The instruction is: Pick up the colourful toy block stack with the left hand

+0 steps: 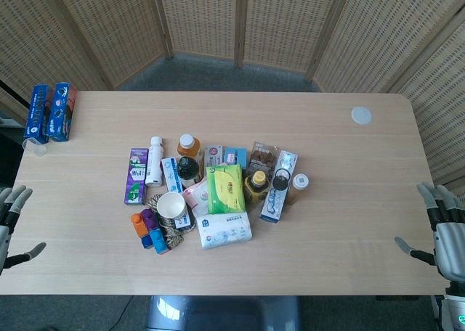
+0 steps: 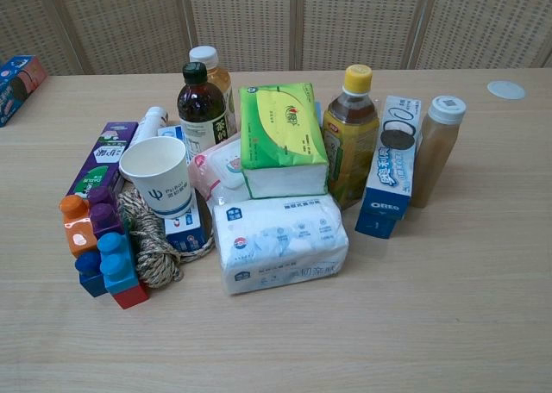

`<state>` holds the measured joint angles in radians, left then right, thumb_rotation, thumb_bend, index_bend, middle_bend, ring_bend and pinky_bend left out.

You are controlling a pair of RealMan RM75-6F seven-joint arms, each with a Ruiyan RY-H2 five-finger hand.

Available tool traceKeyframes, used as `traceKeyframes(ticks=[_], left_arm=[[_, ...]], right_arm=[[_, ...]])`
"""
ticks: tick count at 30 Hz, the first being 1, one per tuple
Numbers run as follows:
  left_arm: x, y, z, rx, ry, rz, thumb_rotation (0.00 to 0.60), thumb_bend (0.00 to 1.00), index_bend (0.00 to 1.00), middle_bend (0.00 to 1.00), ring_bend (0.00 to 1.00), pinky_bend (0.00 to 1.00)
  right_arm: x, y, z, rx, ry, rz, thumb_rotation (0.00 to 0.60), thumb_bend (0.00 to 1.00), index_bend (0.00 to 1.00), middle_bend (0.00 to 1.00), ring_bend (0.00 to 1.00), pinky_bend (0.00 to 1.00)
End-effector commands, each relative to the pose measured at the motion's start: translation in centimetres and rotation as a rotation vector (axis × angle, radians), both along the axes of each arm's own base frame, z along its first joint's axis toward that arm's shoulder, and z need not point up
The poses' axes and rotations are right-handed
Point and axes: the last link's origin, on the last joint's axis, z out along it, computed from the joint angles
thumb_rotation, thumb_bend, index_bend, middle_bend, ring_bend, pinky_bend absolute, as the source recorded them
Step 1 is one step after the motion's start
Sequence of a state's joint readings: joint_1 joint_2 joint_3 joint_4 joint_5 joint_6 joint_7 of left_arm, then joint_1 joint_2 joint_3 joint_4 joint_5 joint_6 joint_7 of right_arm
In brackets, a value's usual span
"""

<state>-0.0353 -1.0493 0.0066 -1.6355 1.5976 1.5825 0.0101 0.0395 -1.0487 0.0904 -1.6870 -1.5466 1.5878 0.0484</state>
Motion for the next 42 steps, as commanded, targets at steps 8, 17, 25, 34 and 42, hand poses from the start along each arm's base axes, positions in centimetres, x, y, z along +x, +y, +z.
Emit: traceKeyframes(ticks=[8, 17, 25, 34, 42], left_arm=[[0.0, 0.7, -1.1, -0.082, 0.062, -0.034, 0.600, 0.00, 0.00, 0.00, 0.00, 0.00], [2.8, 4.2, -3.8, -0.280, 0.272, -0.224, 0.600, 0.00, 0.00, 0.00, 0.00, 0.00], [3.8, 6.3, -7.8, -0.410, 0.426, -0.334, 0.600, 0.00, 0.00, 0.00, 0.00, 0.00], [4.8, 7.0, -11.3, -0.485, 0.500, -0.377, 0.600, 0.00, 0.00, 0.00, 0.00, 0.00], [5.8, 7.6, -13.5, -0.508, 0.537, -0.390, 0.600, 0.00, 0.00, 0.00, 0.00, 0.00]], right_arm=[[0.0, 0.0, 0.1, -0.005, -0.008, -0.001, 0.600, 0.00, 0.00, 0.00, 0.00, 0.00], [0.1, 0.1, 0.2, -0.006, -0.006, -0.001, 0.600, 0.00, 0.00, 0.00, 0.00, 0.00], [0.0, 0.1, 0.3, -0.008, -0.011, -0.002, 0.600, 0.00, 0.00, 0.00, 0.00, 0.00], [-0.1, 0.0, 0.5, -0.012, -0.018, -0.004, 0.600, 0.00, 0.00, 0.00, 0.00, 0.00], [-0.1, 0.1, 0.5, -0.012, -0.022, -0.004, 0.600, 0.00, 0.00, 0.00, 0.00, 0.00]])
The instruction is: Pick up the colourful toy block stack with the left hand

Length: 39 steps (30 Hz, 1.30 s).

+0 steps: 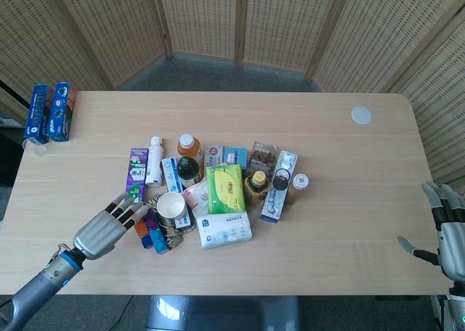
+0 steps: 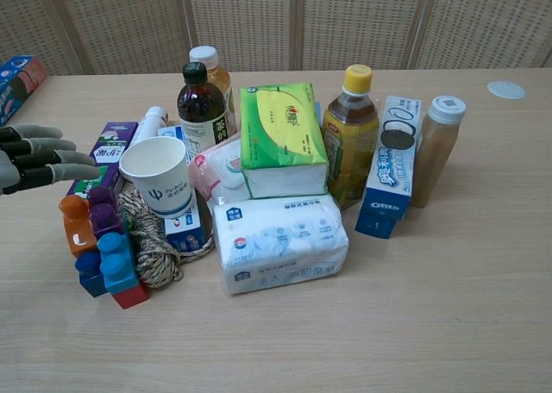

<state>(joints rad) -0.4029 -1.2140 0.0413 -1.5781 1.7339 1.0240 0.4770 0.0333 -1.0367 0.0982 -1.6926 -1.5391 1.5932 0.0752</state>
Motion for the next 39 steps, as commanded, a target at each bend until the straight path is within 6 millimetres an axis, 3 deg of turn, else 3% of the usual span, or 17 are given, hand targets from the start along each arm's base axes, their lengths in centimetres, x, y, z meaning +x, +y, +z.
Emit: traceKeyframes(ticks=[1, 19, 21, 23, 26, 29, 35, 39], left_arm=[[0.5, 0.5, -0.9, -0.008, 0.023, -0.006, 0.600, 0.00, 0.00, 0.00, 0.00, 0.00], [1.9, 2.1, -5.3, -0.021, 0.078, -0.014, 0.600, 0.00, 0.01, 0.00, 0.00, 0.00], [2.0, 2.1, -5.7, -0.009, 0.079, -0.034, 0.600, 0.00, 0.14, 0.10, 0.09, 0.07], [1.9, 2.0, -5.9, 0.002, 0.082, -0.051, 0.600, 0.00, 0.40, 0.38, 0.34, 0.28], [2.0, 2.0, -6.2, 0.030, 0.081, -0.092, 0.600, 0.00, 0.69, 0.69, 0.62, 0.50], [2.0, 1.9, -6.3, 0.044, 0.053, -0.107, 0.600, 0.00, 0.76, 0.78, 0.70, 0.57], [2.4, 1.8, -4.9, 0.068, 0.002, -0.114, 0.600, 0.00, 0.77, 0.79, 0.71, 0.57], [2.9, 1.6, -2.8, 0.094, -0.042, -0.124, 0.600, 0.00, 0.76, 0.79, 0.71, 0.57]], right_arm=[[0.0, 0.0, 0.0, 0.002, -0.001, 0.000, 0.600, 0.00, 0.00, 0.00, 0.00, 0.00], [-0.1, 0.0, 0.2, -0.002, -0.013, -0.001, 0.600, 0.00, 0.00, 0.00, 0.00, 0.00], [-0.1, 0.0, 0.3, -0.003, -0.012, 0.000, 0.600, 0.00, 0.00, 0.00, 0.00, 0.00], [-0.1, 0.0, 0.3, -0.002, -0.013, 0.000, 0.600, 0.00, 0.00, 0.00, 0.00, 0.00], [-0.1, 0.0, 0.2, -0.001, -0.013, 0.003, 0.600, 0.00, 0.00, 0.00, 0.00, 0.00], [-0.1, 0.0, 0.2, 0.000, -0.013, 0.004, 0.600, 0.00, 0.00, 0.00, 0.00, 0.00], [0.0, 0.0, 0.1, 0.003, -0.012, 0.004, 0.600, 0.00, 0.00, 0.00, 0.00, 0.00], [0.0, 0.0, 0.1, 0.002, -0.013, 0.004, 0.600, 0.00, 0.00, 0.00, 0.00, 0.00]])
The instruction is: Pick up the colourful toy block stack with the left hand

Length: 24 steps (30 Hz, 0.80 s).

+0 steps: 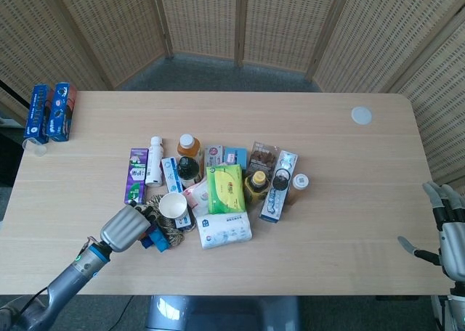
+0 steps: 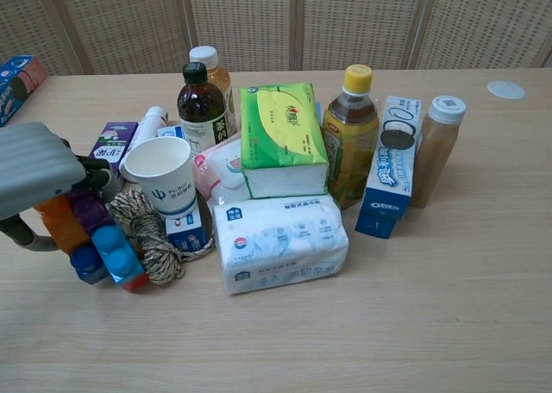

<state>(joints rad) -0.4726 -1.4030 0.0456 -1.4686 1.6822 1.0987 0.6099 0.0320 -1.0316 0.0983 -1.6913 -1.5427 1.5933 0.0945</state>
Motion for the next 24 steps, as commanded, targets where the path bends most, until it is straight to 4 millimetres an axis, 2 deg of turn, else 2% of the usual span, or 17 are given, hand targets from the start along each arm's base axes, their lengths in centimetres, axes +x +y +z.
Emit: traceKeyframes(ticks=[1, 8, 15, 19, 24], left_arm=[[0.6, -0.3, 2.1, 0.022, -0.042, -0.013, 0.600, 0.00, 0.76, 0.79, 0.71, 0.57], [2.4, -0.7, 6.7, 0.084, -0.106, -0.052, 0.600, 0.00, 0.76, 0.79, 0.71, 0.57], [5.4, -0.3, 11.4, 0.183, -0.186, -0.104, 0.600, 0.00, 0.76, 0.78, 0.71, 0.57], [6.8, 0.0, 13.3, 0.232, -0.217, -0.122, 0.600, 0.00, 0.76, 0.78, 0.71, 0.57], [7.7, 0.2, 14.4, 0.251, -0.233, -0.127, 0.600, 0.00, 0.76, 0.77, 0.71, 0.57]], right_arm=[[0.0, 0.0, 0.0, 0.000, 0.000, 0.000, 0.600, 0.00, 0.00, 0.00, 0.00, 0.00], [0.1, 0.0, -0.1, 0.004, 0.002, 0.002, 0.600, 0.00, 0.00, 0.00, 0.00, 0.00], [0.2, 0.1, -0.2, 0.005, 0.003, 0.002, 0.600, 0.00, 0.00, 0.00, 0.00, 0.00], [0.2, 0.1, -0.1, 0.004, 0.002, 0.002, 0.600, 0.00, 0.00, 0.00, 0.00, 0.00], [0.2, 0.1, -0.1, 0.003, 0.000, 0.004, 0.600, 0.00, 0.00, 0.00, 0.00, 0.00]])
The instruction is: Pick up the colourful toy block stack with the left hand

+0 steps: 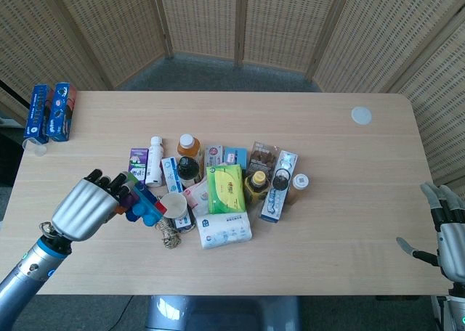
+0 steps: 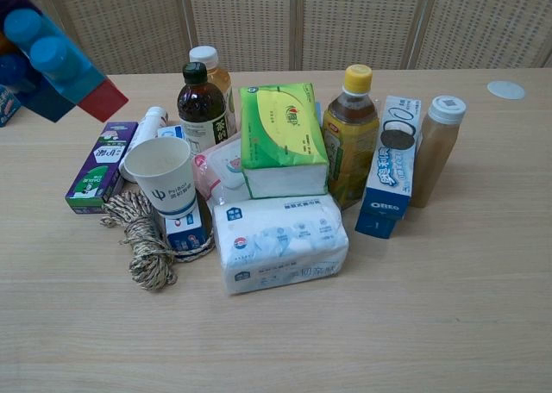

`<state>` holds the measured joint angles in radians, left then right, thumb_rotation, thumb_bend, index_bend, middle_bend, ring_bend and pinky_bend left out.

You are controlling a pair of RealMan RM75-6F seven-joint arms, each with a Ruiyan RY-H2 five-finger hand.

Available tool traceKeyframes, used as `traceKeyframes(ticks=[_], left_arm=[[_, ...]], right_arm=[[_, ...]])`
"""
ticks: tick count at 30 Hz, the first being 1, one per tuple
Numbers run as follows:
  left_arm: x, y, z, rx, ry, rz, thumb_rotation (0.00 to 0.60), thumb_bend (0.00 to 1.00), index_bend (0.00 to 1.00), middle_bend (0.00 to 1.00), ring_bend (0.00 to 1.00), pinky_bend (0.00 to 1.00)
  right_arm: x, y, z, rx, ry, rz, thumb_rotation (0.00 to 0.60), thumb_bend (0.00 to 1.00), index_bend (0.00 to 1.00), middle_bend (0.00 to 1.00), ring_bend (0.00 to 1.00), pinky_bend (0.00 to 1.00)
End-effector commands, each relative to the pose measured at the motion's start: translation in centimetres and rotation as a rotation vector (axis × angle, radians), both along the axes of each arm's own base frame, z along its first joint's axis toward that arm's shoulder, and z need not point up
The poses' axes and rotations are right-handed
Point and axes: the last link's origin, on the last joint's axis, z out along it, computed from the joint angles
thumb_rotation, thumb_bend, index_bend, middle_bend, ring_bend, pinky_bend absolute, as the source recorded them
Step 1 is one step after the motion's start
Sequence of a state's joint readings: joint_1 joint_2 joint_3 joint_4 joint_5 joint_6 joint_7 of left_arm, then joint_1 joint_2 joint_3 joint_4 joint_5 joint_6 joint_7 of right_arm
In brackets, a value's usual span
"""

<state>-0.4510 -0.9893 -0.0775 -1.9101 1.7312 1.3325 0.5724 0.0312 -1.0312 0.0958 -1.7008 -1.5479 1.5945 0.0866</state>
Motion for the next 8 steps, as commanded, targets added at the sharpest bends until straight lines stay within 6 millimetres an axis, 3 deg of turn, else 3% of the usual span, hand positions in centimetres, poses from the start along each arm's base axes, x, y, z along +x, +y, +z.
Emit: traceKeyframes(ticks=[1, 8], left_arm=[[0.43, 0.08, 0.49, 0.011, -0.004, -0.006, 0.600, 0.00, 0.76, 0.77, 0.71, 0.57], [0.78, 0.03, 0.57, 0.011, -0.004, -0.013, 0.600, 0.00, 0.76, 0.77, 0.71, 0.57]], right_arm=[[0.02, -0.01, -0.01, 0.000, 0.000, 0.000, 0.600, 0.00, 0.00, 0.00, 0.00, 0.00], [-0.01, -0.02, -0.05, 0.001, 0.003, -0.003, 0.600, 0.00, 0.00, 0.00, 0.00, 0.00]])
